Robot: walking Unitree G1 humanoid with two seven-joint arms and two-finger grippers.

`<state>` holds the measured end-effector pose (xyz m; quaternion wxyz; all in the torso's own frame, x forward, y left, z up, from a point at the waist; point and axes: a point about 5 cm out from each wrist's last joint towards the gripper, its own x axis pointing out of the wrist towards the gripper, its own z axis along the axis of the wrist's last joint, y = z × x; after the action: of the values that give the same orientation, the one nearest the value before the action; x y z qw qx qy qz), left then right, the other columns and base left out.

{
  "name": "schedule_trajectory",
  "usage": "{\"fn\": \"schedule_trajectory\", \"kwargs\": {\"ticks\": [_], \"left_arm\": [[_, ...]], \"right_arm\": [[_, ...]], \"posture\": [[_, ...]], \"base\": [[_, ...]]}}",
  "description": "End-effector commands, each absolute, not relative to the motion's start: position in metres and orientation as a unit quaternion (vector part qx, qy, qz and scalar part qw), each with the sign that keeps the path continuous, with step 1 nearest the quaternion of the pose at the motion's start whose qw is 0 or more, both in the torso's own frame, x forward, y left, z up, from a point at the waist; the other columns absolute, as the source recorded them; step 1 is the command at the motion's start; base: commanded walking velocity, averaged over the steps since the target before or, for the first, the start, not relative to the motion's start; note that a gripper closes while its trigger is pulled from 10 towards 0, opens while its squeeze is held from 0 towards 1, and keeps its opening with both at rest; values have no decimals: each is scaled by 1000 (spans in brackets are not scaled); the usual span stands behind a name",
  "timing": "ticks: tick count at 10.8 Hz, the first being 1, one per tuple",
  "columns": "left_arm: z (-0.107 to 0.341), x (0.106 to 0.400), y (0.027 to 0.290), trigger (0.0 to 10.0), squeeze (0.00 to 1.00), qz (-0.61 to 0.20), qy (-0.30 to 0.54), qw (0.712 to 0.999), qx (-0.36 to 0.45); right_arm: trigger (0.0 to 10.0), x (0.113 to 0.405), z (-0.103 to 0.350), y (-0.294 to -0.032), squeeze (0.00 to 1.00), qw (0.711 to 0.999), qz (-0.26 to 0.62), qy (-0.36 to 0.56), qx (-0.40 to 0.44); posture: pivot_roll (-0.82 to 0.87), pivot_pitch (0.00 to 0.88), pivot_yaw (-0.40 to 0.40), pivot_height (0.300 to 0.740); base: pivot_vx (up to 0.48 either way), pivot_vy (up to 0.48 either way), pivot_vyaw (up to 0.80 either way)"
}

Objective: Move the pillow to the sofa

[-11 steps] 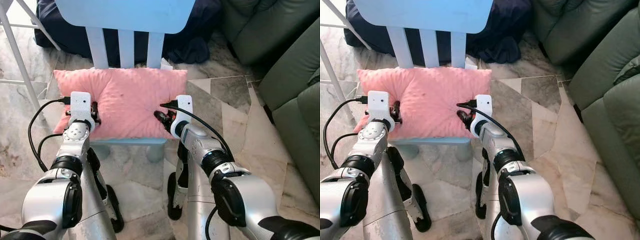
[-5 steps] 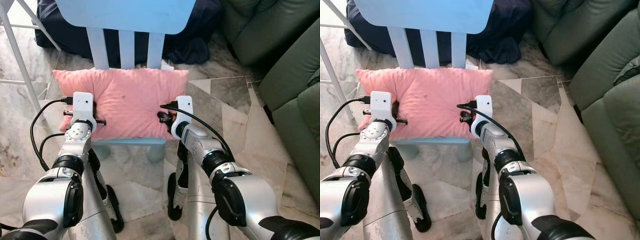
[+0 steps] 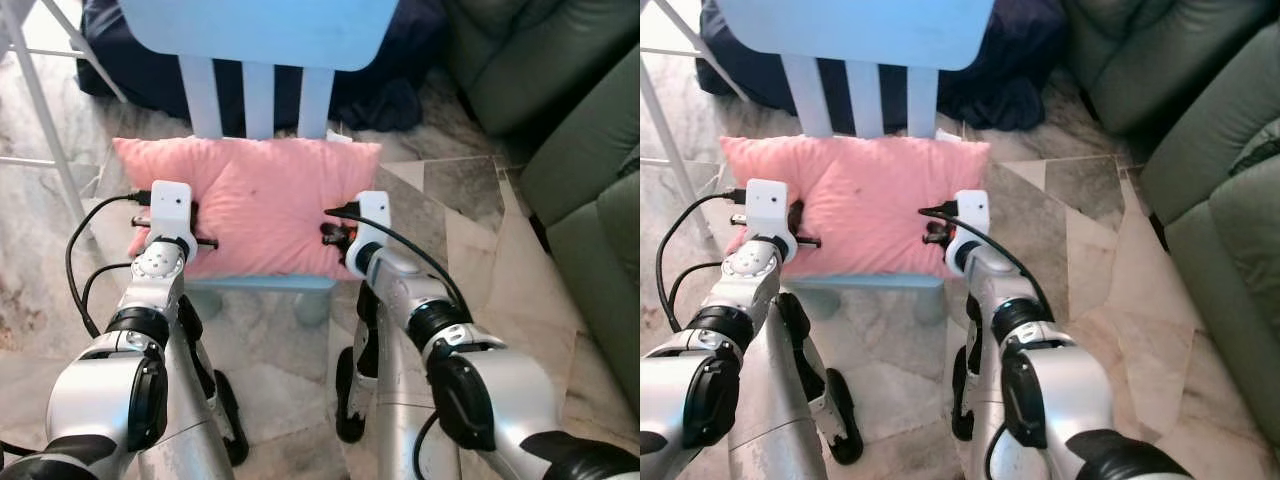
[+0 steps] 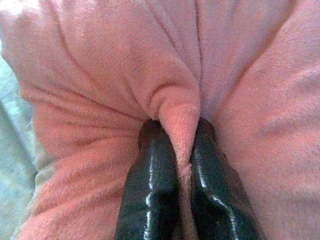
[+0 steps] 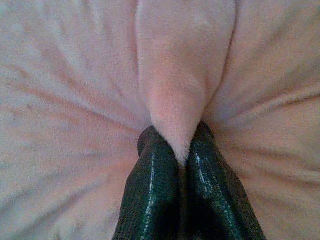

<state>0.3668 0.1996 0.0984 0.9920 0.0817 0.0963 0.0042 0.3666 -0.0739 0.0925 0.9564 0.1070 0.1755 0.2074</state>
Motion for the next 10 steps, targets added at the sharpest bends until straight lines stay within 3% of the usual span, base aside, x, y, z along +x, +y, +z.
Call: {"fn": "schedule_trajectory", "kwargs": {"ticks": [1,3,5,8,9,10], "left_arm": [[81,358,190,0,0,-26,117,991,65],[98,343,196,0,0,-7,4,997,75],[100,297,175,0,0,-23,-55,993,101],[102,262,154,0,0,-42,-34,994,99],[105,255,158,824,0,-27,-36,993,106],[112,247,164,8314,0,-4,-35,991,127]], "right_arm": [[0,364,87,-82,0,960,198,167,107],[0,358,99,-99,0,969,221,59,90],[0,323,97,-126,0,979,199,-19,44],[0,276,105,-133,0,983,171,-67,5],[4902,262,105,-139,0,986,152,-65,-13],[10000,248,103,-142,0,986,162,-49,-7]], "posture": [[-14,194,-93,460],[6,142,-91,460],[30,82,-93,460],[28,46,-81,460],[19,43,-76,460],[5,47,-72,460]], "base": [[0,0,0],[0,0,0],[0,0,0],[0,0,0],[0,0,0],[0,0,0]]}}
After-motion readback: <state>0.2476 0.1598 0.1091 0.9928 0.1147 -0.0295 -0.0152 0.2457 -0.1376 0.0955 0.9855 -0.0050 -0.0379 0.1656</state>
